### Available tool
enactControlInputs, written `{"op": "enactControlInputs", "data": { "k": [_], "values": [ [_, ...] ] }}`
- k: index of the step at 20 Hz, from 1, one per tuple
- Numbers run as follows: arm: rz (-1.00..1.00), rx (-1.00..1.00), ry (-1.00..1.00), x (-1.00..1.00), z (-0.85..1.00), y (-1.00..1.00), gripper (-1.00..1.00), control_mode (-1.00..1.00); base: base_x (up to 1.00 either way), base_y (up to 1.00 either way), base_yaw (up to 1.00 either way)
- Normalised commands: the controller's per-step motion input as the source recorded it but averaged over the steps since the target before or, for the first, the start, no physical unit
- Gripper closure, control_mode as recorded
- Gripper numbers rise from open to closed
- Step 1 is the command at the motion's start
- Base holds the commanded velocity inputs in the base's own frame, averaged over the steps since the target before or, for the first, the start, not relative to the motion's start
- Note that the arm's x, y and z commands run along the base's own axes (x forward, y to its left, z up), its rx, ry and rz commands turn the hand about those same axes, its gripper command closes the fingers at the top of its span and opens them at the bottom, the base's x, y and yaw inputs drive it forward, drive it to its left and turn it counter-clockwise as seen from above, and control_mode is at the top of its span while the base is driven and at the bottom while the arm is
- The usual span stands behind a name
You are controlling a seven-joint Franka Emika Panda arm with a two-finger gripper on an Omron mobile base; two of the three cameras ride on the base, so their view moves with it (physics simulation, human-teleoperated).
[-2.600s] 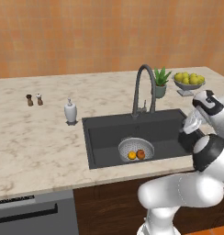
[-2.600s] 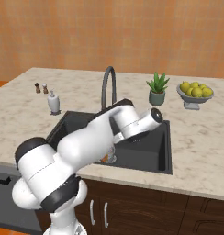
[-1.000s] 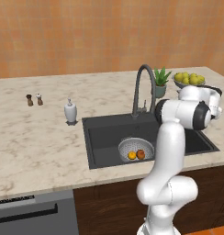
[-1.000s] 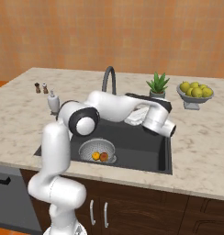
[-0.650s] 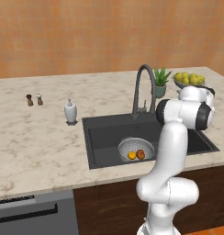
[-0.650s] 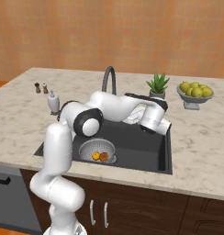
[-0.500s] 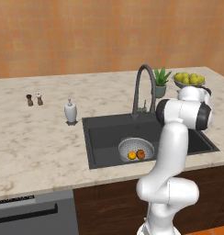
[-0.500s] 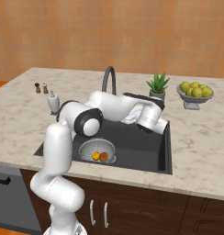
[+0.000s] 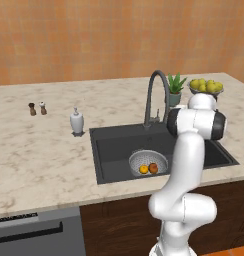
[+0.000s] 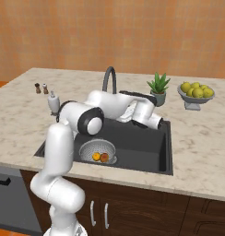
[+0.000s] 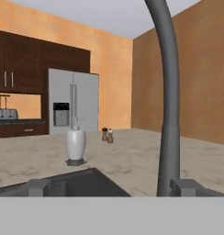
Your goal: Put the colander in the sink, put the peach, tangerine in the colander, and turn on the sink faucet and pour water over the colander.
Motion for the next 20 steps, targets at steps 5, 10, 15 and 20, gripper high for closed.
{"op": "enactControlInputs", "data": {
  "k": [5,10,15,20],
  "values": [
    [0.0,0.0,-0.05,0.4,-0.26,0.0,-1.0,-1.0,0.0,0.0,0.0],
    [0.01,0.0,-0.01,0.45,-0.29,-0.04,-1.0,-1.0,0.0,0.0,0.0],
    [0.0,0.0,0.0,0.53,-0.22,-0.06,-1.0,-1.0,0.0,0.0,0.0],
    [0.0,0.0,0.0,0.55,-0.09,-0.05,-1.0,-1.0,0.0,0.0,0.0]
  ]
}}
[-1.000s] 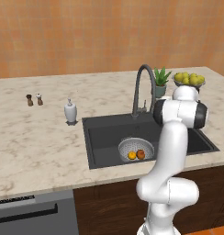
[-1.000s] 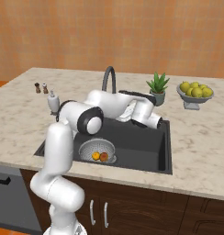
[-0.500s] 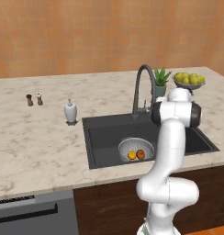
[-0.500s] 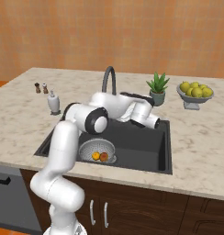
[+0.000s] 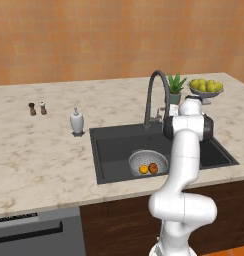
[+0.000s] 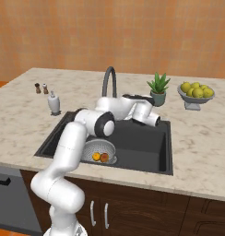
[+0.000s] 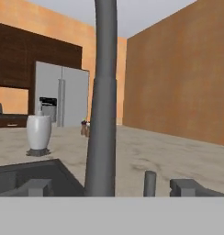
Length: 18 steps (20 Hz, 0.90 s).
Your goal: Put the colander in the sink, put the peach, tangerine in the colander, and turn on the sink faucet and pour water over the colander.
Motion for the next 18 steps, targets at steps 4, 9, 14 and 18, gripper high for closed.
{"op": "enactControlInputs", "data": {
  "k": [4,9,14,18],
  "values": [
    [0.0,0.0,0.0,0.44,-0.05,0.0,-1.0,-1.0,0.0,0.0,0.0],
    [0.0,0.0,0.0,0.32,-0.05,0.03,-1.0,-1.0,0.0,0.0,0.0],
    [0.0,0.0,0.0,0.22,-0.11,0.09,-1.0,-1.0,0.0,0.0,0.0],
    [0.0,0.0,0.0,0.24,-0.16,0.03,-1.0,-1.0,0.0,0.0,0.0]
  ]
}}
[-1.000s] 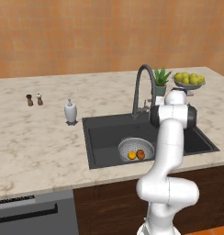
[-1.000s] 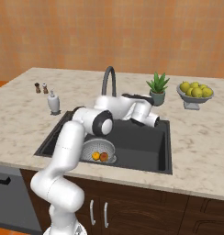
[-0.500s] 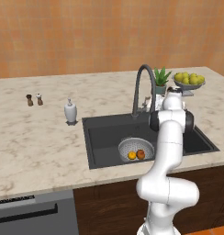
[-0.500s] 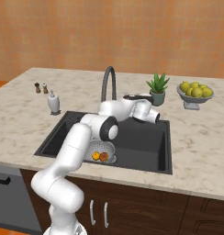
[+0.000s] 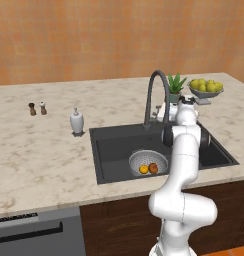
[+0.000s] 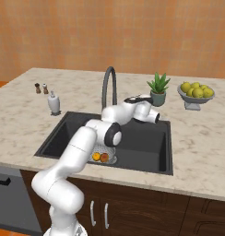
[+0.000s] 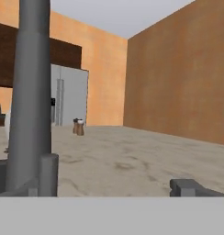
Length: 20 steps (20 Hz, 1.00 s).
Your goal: Put the colander in the sink, put the peach, tangerine in the colander, and turn on the sink faucet and pour water over the colander.
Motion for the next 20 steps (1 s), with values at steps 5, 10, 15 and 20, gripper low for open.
{"op": "enactControlInputs", "data": {
  "k": [5,10,15,20],
  "values": [
    [0.0,0.0,0.0,0.18,-0.07,0.11,1.0,-1.0,0.0,0.0,0.0],
    [0.0,0.0,0.0,0.32,-0.03,-0.01,1.0,-1.0,0.0,0.0,0.0],
    [-0.01,0.0,0.0,0.38,-0.01,-0.01,1.0,-1.0,0.0,0.0,0.0],
    [-0.08,0.0,0.01,0.44,-0.07,-0.09,1.0,-1.0,0.0,0.0,0.0]
  ]
}}
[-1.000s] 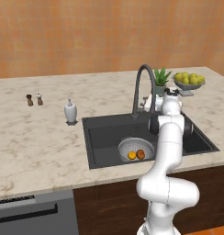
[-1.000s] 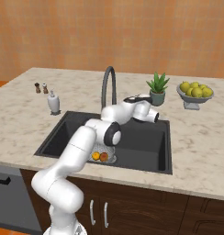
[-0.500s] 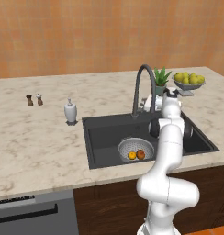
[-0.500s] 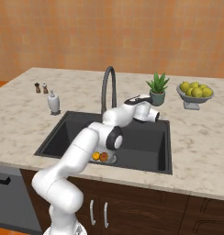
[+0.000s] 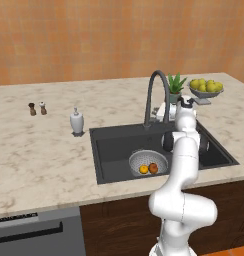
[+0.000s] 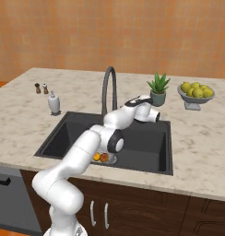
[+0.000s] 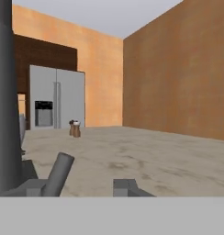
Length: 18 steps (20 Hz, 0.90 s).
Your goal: Put the colander in the sink, put the peach, tangerine in the colander, and turn on the sink faucet and pour water over the colander.
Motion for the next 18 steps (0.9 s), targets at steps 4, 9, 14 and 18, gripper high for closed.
{"op": "enactControlInputs", "data": {
  "k": [4,9,14,18],
  "values": [
    [-0.14,0.0,0.0,0.41,-0.07,-0.34,1.0,-1.0,0.0,0.0,0.0],
    [-0.12,0.0,0.0,0.37,-0.13,-0.57,1.0,-1.0,0.0,0.0,0.0],
    [-0.14,-0.01,0.07,0.38,-0.18,-0.62,1.0,-1.0,0.0,0.0,0.0],
    [-0.18,-0.07,0.14,0.42,-0.17,-0.71,1.0,-1.0,0.0,0.0,0.0]
  ]
}}
